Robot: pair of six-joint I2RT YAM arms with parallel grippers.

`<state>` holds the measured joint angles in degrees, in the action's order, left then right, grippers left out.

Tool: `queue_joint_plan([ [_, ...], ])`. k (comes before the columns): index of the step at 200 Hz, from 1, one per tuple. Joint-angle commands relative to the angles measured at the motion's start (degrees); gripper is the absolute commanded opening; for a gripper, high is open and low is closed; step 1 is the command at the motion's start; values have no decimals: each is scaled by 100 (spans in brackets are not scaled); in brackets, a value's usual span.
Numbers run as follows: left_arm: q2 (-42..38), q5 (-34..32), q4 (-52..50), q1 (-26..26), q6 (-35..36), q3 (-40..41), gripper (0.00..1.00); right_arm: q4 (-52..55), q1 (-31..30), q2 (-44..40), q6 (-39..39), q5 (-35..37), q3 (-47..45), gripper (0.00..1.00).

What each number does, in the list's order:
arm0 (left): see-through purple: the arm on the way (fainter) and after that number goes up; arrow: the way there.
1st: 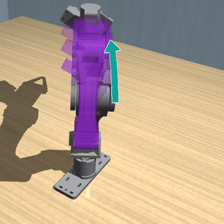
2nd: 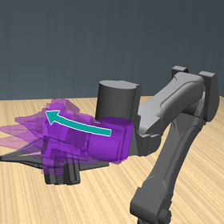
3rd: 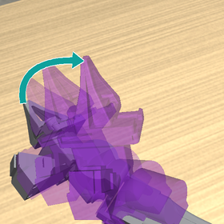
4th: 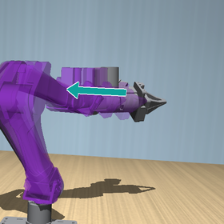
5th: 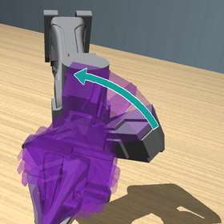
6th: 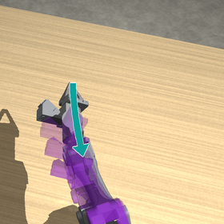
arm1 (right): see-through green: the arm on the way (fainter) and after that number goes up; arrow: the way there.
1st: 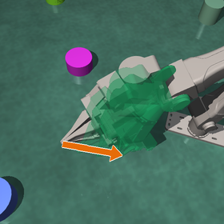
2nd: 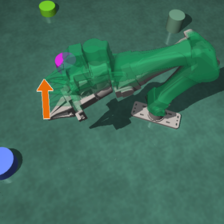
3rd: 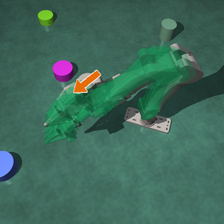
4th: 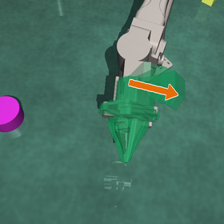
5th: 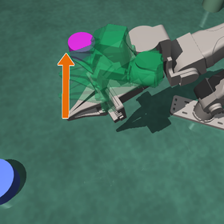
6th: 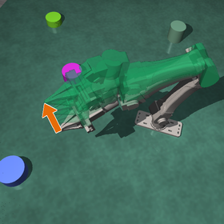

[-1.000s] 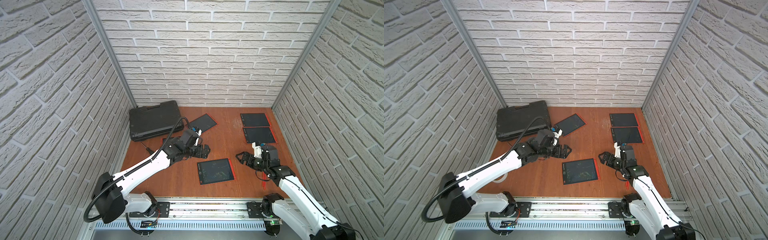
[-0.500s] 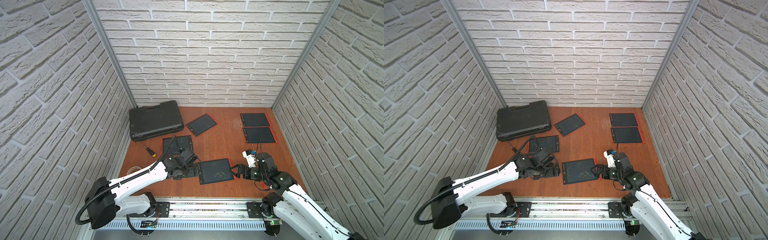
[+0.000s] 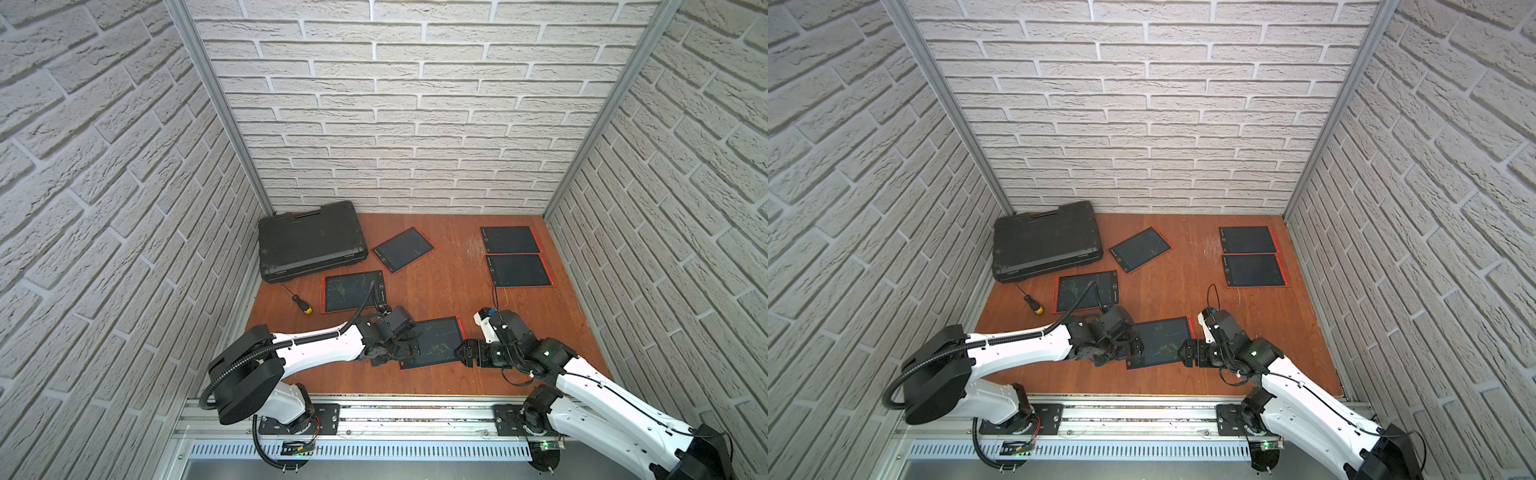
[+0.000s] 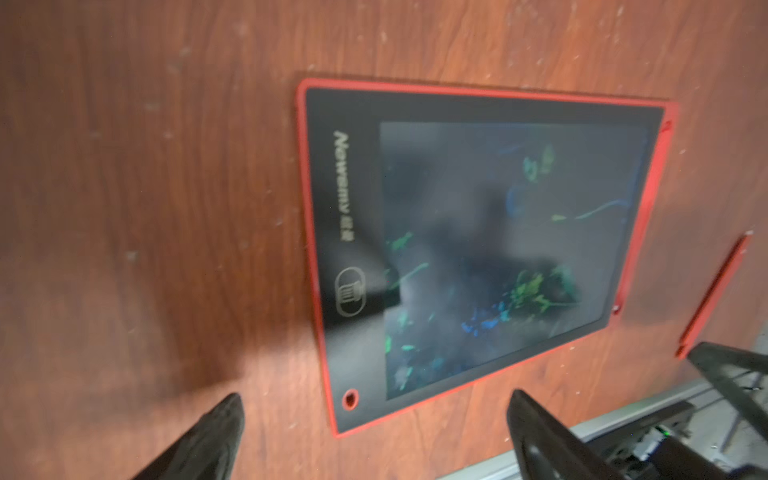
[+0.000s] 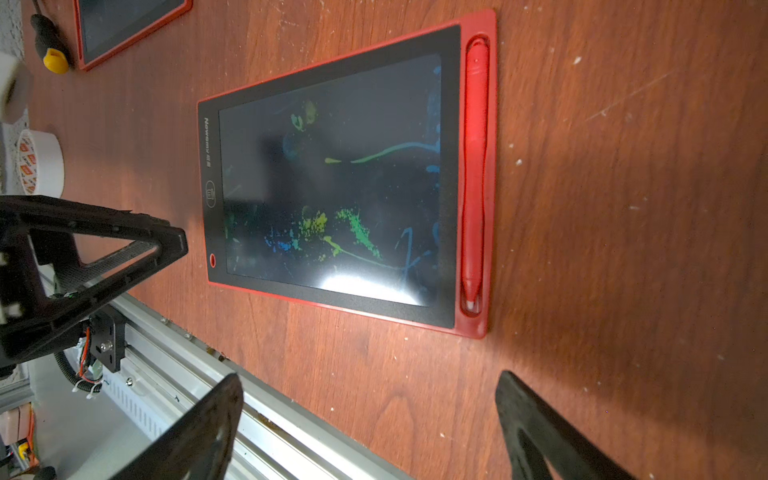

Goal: Place the stylus back onto the writing tablet
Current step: Move the writing tablet to the center of the board.

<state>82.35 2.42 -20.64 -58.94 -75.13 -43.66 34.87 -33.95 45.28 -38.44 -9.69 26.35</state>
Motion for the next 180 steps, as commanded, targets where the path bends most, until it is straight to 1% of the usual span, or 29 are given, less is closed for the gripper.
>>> queue_joint_plan([
  [1,207,40,481,1,-134,35,98,-136,-76,31,-134,377,2,94],
  [24,491,137,667,5,-107,-77,98,19,-102,113,-161,572,70,94],
  [44,738,187,787,5,-81,-197,98,268,-111,54,-358,1009,148,93],
  [59,889,206,949,5,-80,-251,98,465,-111,-122,-563,1347,186,92],
  [90,1273,318,1426,5,-115,-436,98,789,-111,-548,-857,1744,243,92],
  [118,1694,427,1861,5,-168,-672,98,1236,-111,-748,-1029,2115,368,92],
  [132,1911,463,2016,5,-139,-849,98,1455,-111,-841,-1080,2285,435,92],
  [160,2383,470,2018,1,46,-1365,98,1879,-111,-960,-1273,2722,535,92],
  [180,2688,529,2036,5,91,-1740,98,2000,-111,-926,-1280,2816,629,92],
])
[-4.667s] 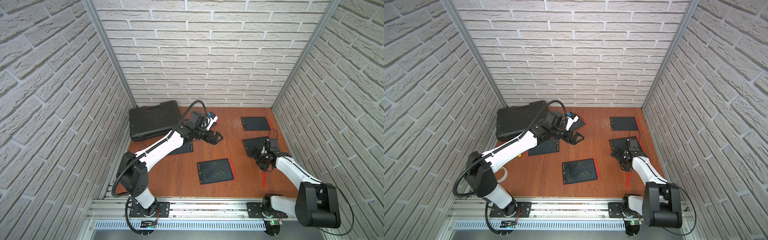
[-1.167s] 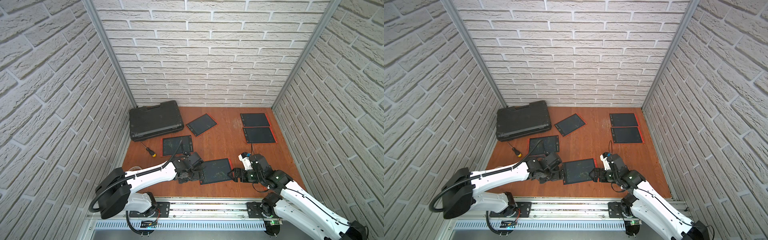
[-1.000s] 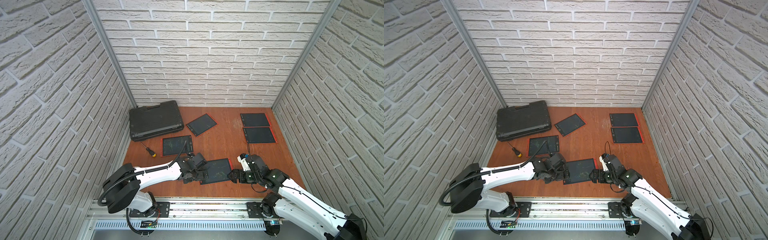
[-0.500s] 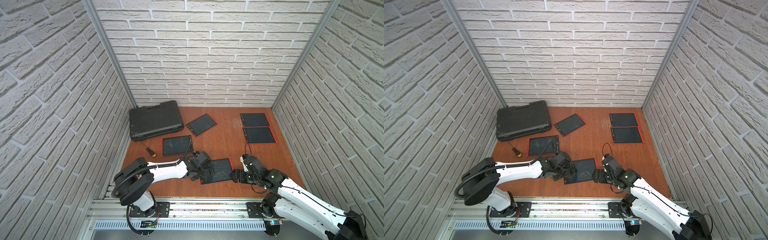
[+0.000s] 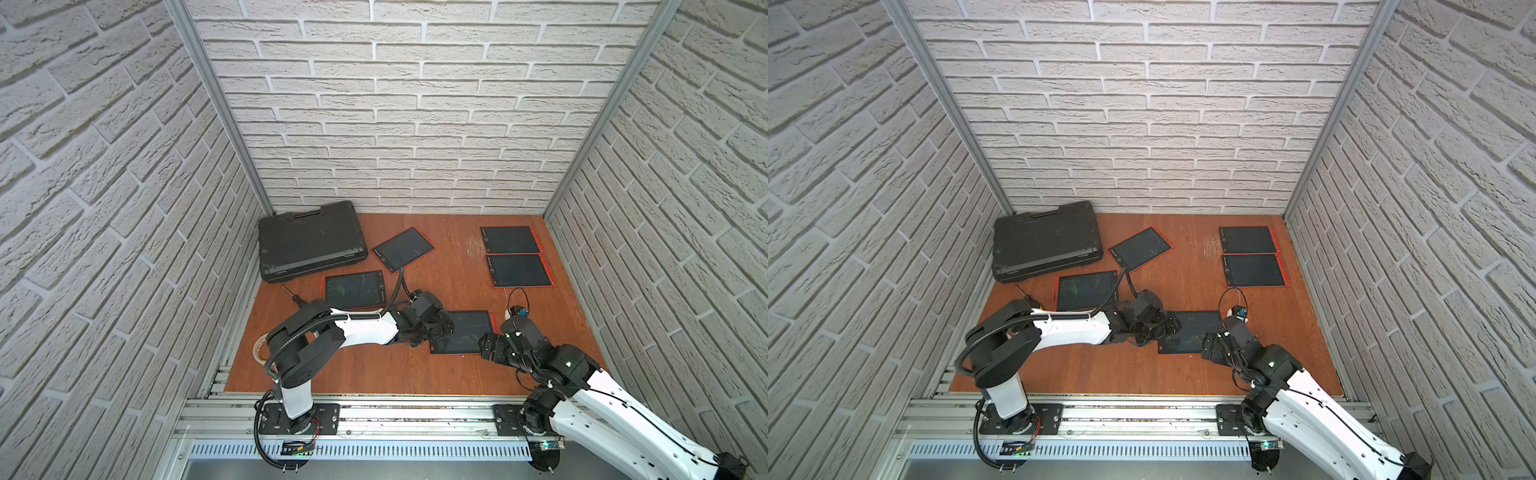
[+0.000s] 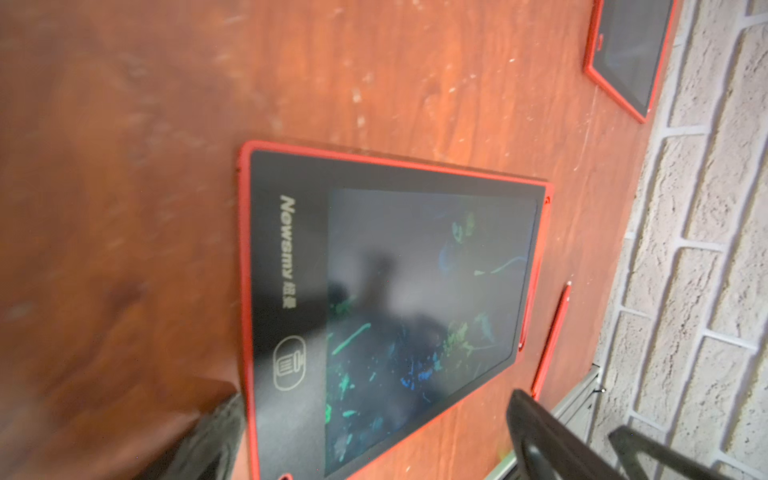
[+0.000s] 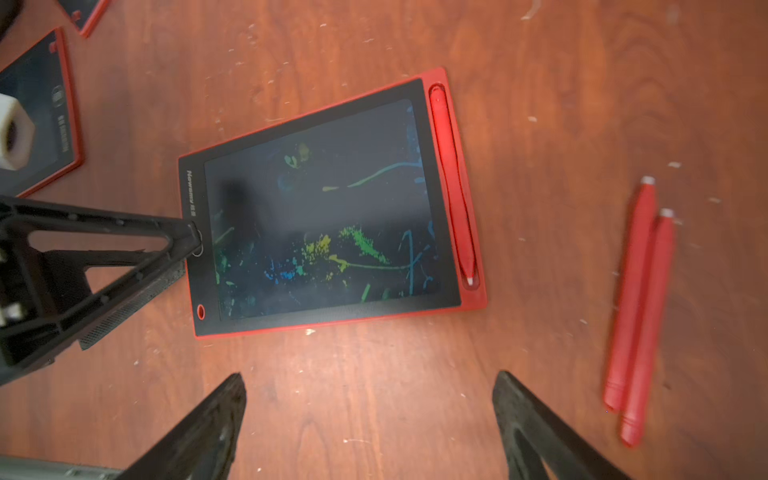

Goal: Place the stylus back onto the writing tablet
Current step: Move the writing tablet to the center of the board.

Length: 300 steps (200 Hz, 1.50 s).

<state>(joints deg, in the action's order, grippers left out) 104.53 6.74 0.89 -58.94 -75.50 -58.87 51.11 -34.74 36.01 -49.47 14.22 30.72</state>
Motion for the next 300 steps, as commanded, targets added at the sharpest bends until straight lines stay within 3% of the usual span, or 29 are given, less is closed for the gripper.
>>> queue_joint_plan([
  [1,488,98,-116,5,130,-237,98,379,-32,2,-176,429,199,92],
  [58,908,216,56,7,36,-766,98,571,-33,221,-385,492,244,94],
  [104,540,169,-231,144,306,-587,98,42,-33,365,-291,-580,-48,95],
  [161,526,311,-341,216,396,-590,98,-634,-32,584,-588,-1048,-504,100],
  [237,841,308,-444,212,339,-849,98,-1674,-33,1623,-908,-697,-699,100],
  [300,1342,293,-747,95,399,-1508,98,-2002,50,1993,-1187,134,-657,99],
])
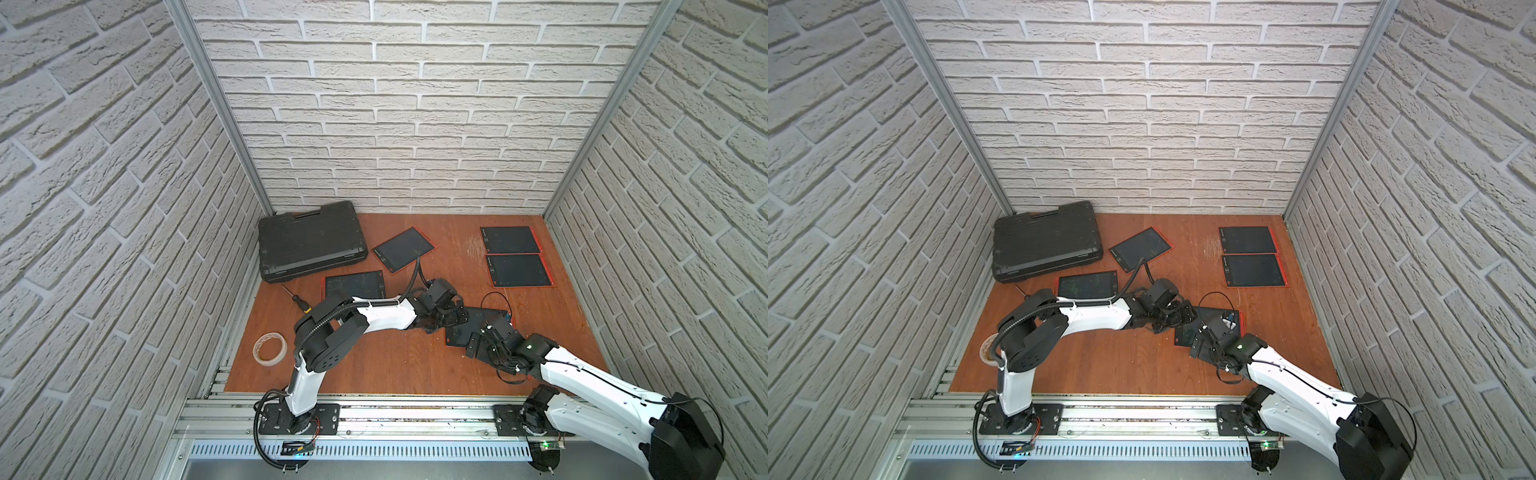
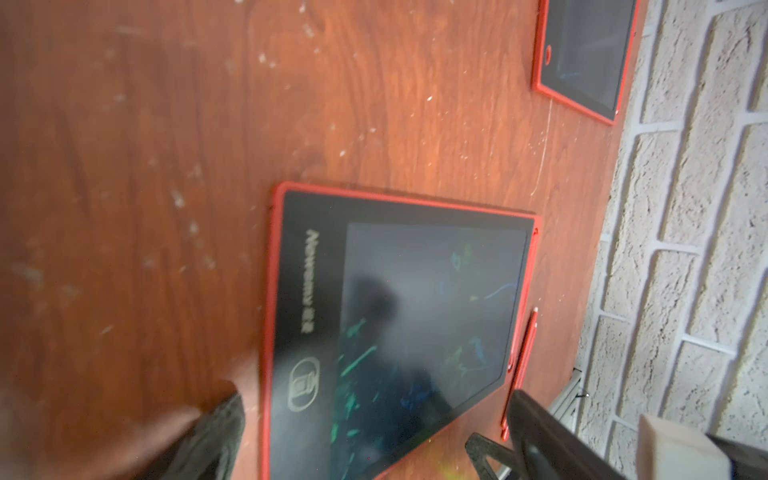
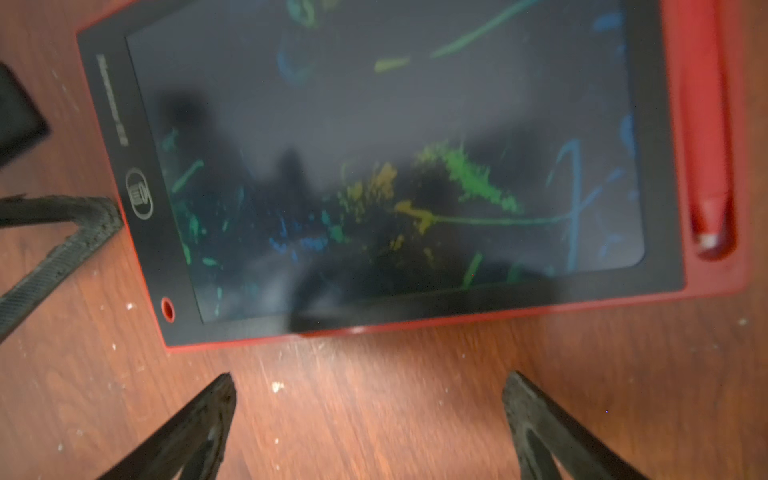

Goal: Place the stylus back onto the writing tablet
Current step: Move the writing tablet to the center of the board.

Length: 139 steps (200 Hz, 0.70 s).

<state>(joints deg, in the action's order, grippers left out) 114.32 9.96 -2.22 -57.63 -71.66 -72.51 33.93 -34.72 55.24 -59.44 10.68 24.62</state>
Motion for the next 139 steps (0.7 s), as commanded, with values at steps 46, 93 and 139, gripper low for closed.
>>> queue_joint_plan([
  [46,703,-42,-614,-53,-22,-633,98,-685,389,560,-6,489,-46,99],
  [93,941,-27,-786,-73,-19,-960,98,-1072,684,997,224,387,-6,99],
  [139,1133,-35,-815,-83,94,-1217,98,-1385,1082,1186,521,301,-21,99],
])
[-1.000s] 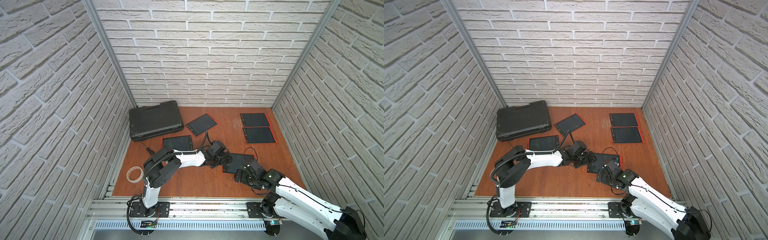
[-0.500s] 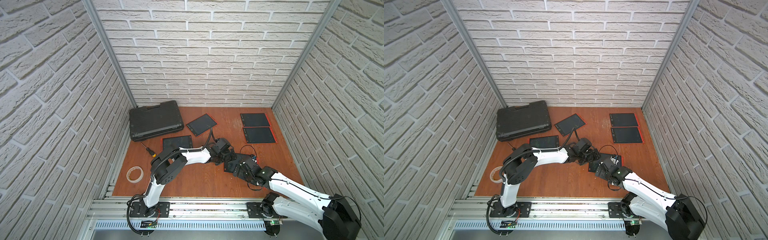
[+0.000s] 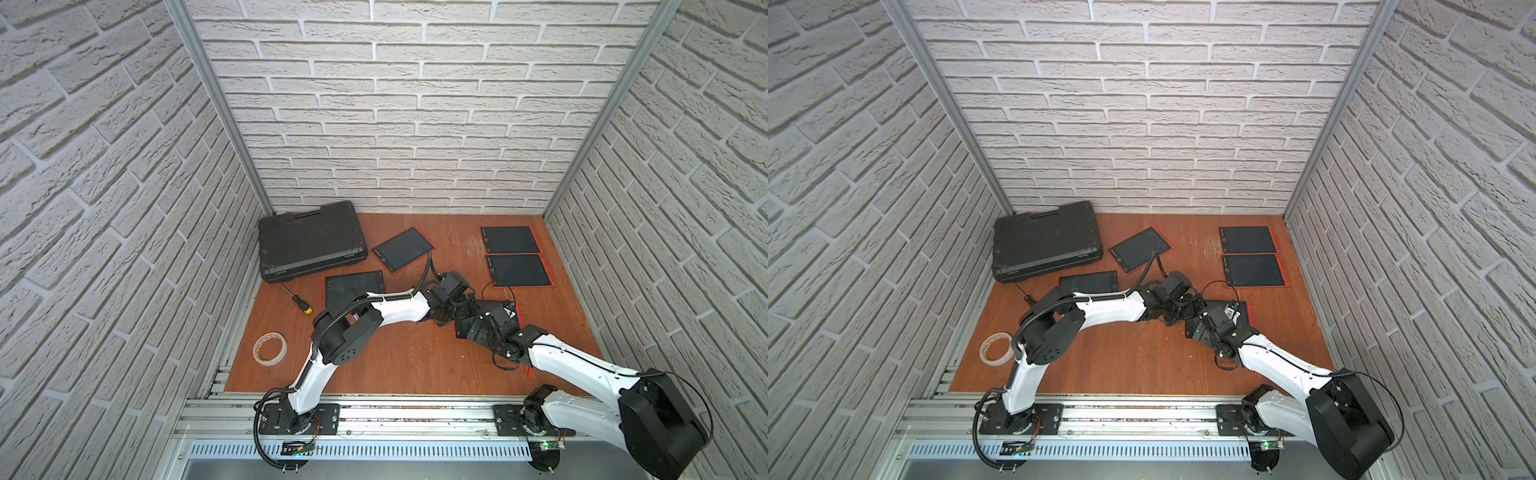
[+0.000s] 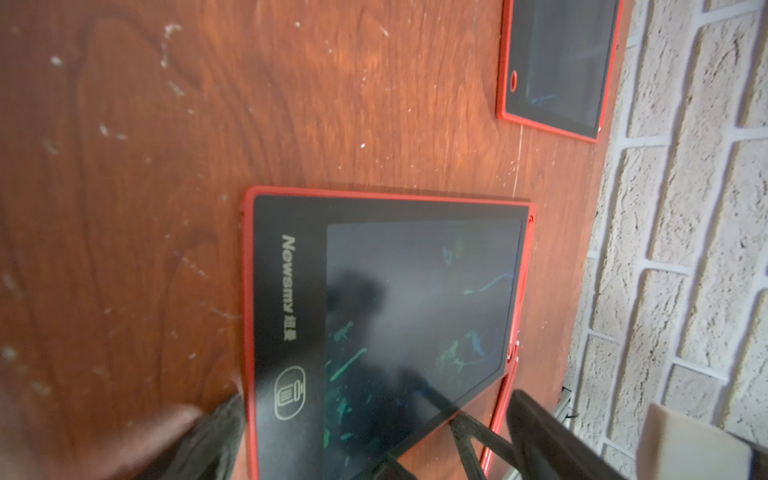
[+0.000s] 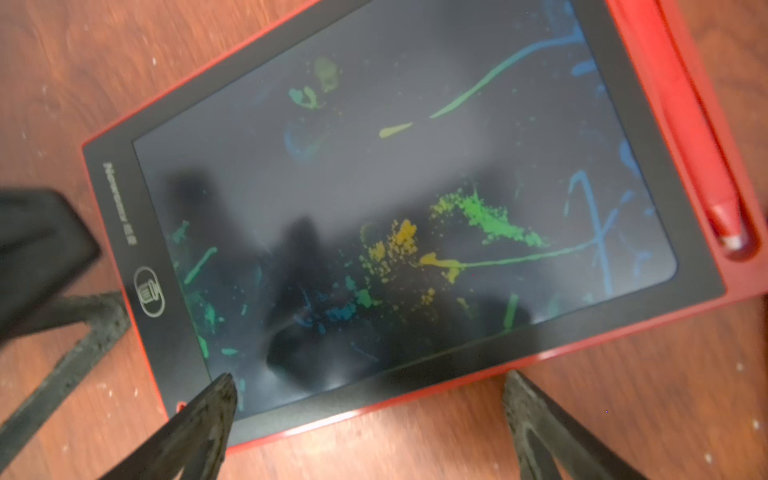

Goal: Place the stylus back onto the writing tablet
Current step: Move the writing tablet to the center of the board.

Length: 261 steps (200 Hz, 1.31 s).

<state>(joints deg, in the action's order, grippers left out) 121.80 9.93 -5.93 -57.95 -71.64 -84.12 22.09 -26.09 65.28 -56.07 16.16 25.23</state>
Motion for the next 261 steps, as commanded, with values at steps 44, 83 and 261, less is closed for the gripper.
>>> queue_joint_plan([
  [44,807,100,-629,-1,290,-682,98,-412,522,516,326,-397,51,100],
  [83,1075,173,-624,15,361,-1040,98,-406,659,497,292,-483,94,100],
  [261,966,82,-156,213,395,-1121,98,-339,1826,639,923,-1095,544,93],
])
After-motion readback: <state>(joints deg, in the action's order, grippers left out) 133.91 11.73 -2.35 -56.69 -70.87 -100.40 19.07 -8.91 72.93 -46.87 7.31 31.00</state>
